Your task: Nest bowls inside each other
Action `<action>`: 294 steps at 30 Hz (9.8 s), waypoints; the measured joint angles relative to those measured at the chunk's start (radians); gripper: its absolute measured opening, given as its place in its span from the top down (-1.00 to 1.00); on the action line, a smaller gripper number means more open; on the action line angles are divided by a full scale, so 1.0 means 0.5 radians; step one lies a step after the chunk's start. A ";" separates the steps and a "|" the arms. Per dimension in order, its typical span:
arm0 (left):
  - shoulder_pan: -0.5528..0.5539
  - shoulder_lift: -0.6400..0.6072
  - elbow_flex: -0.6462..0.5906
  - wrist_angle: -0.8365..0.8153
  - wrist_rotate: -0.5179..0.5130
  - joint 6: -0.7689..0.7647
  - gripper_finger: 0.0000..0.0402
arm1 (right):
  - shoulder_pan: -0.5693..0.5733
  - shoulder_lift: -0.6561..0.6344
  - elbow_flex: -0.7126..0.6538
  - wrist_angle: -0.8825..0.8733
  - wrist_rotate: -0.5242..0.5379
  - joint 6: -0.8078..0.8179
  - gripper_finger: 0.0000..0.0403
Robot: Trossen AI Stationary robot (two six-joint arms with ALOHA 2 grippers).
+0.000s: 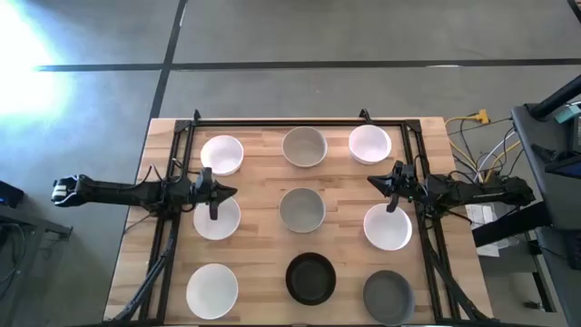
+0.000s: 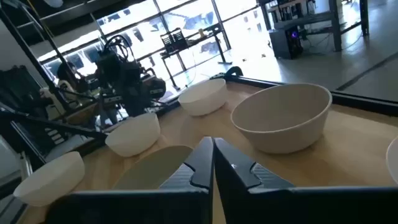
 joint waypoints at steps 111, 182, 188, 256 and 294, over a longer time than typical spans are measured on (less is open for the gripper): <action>0.000 0.000 -0.001 0.000 0.000 0.000 1.00 | -0.001 0.002 0.000 0.597 0.324 0.815 0.96; 0.000 0.011 -0.001 0.948 -0.288 -1.398 1.00 | -0.061 2.593 2.309 0.628 -0.776 -0.117 0.96; -0.001 0.106 -0.001 2.056 -0.607 -1.044 1.00 | -0.076 2.506 2.565 -0.180 -0.770 -0.437 0.96; 0.009 1.167 2.092 -1.229 -0.962 0.627 1.00 | -0.061 2.642 2.592 -1.315 -0.218 -0.225 0.96; 0.008 1.122 1.709 -1.653 -0.341 0.261 1.00 | -0.071 2.612 2.335 -3.081 -0.673 0.950 0.23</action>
